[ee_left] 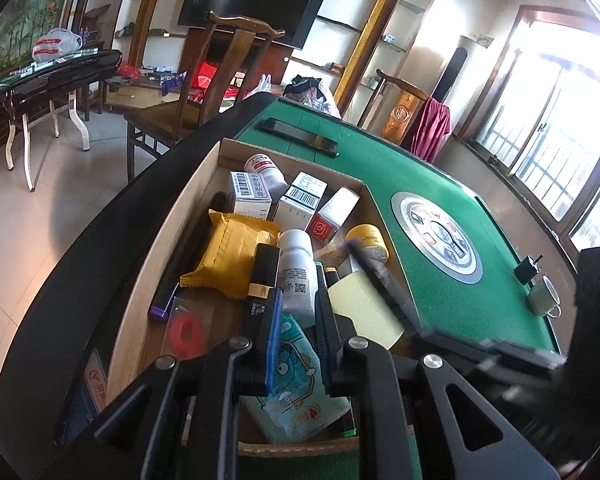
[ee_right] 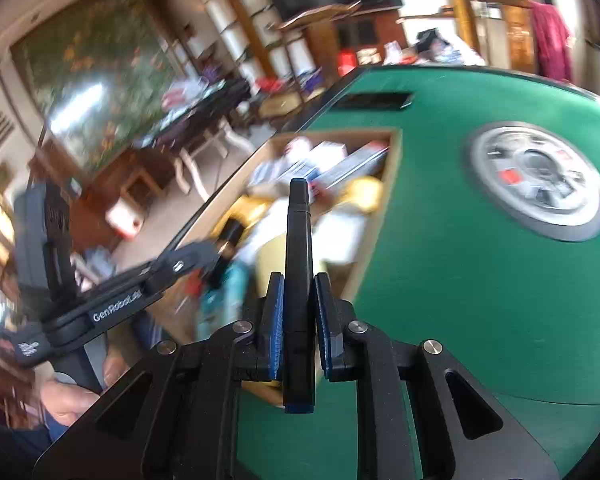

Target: Organize objects

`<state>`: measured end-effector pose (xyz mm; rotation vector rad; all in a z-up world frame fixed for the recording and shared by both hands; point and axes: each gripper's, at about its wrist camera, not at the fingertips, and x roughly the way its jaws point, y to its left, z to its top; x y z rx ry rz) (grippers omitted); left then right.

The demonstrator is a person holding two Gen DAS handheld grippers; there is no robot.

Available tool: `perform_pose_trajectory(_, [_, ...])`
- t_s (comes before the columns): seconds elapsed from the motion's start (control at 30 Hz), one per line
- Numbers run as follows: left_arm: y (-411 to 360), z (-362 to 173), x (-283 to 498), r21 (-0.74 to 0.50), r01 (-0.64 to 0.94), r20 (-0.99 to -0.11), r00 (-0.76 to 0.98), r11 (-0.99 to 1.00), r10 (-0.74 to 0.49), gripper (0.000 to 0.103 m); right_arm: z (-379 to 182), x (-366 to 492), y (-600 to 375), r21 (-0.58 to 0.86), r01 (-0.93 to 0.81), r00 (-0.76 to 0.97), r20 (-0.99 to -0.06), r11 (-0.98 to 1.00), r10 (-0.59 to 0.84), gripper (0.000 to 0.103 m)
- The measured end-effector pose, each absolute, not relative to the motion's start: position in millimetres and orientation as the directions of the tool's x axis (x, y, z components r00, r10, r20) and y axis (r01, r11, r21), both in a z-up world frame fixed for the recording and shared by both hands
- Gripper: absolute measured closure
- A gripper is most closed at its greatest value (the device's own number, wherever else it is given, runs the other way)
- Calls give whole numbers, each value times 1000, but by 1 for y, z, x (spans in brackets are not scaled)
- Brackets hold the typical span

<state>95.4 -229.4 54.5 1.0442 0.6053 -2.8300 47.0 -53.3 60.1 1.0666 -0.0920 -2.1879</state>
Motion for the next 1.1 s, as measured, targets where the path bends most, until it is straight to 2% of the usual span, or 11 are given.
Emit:
perform_pose_trajectory(0.37, [-219, 55, 93, -234, 218, -640, -768, -947, -19, 87, 34, 55, -104, 227, 624, -423, -707, -748, -567, 87])
perform_pose_trajectory(0.4, [-218, 55, 93, -227, 220, -639, -768, -949, -25, 87, 35, 58, -101, 223, 624, -431, -701, -749, -568, 85])
perform_pose_trajectory(0.43, [-217, 55, 93, -218, 224, -639, -769, -950, -35, 87, 37, 59, -98, 217, 620, -447, -692, -754, -567, 78])
perform_pose_trajectory(0.47, [-215, 56, 93, -206, 232, -637, -769, -951, -50, 83, 40, 59, -90, 215, 616, -460, -683, -758, -567, 65])
perform_pose_trajectory(0.53, [-213, 59, 94, -179, 247, -627, -774, -952, -84, 61, 47, 61, -77, 211, 597, -505, -651, -774, -567, 53])
perform_pose_trajectory(0.57, [-212, 61, 95, -163, 260, -614, -782, -952, -109, 41, 50, 62, -67, 216, 586, -530, -627, -781, -571, 53])
perform_pose_trajectory(0.6, [-210, 64, 98, -141, 281, -591, -793, -949, -147, 29, 53, 67, -60, 219, 579, -545, -612, -785, -573, 53])
perform_pose_trajectory(0.73, [-201, 74, 102, -56, 355, -530, -803, -933, -273, 23, 55, 64, -27, 247, 502, -621, -563, -829, -544, 44])
perform_pose_trajectory(0.9, [-205, 81, 102, -64, 391, -537, -789, -918, -299, 16, 51, 64, -10, 231, 428, -660, -581, -874, -476, 44])
perform_pose_trajectory(0.97, [-208, 82, 101, -53, 408, -545, -777, -911, -316, 16, 51, 65, -12, 173, 410, -695, -576, -895, -430, 44])
perform_pose_trajectory(1.1, [-209, 81, 100, -33, 410, -556, -765, -912, -324, 16, 53, 68, -13, 126, 404, -722, -564, -906, -400, 34])
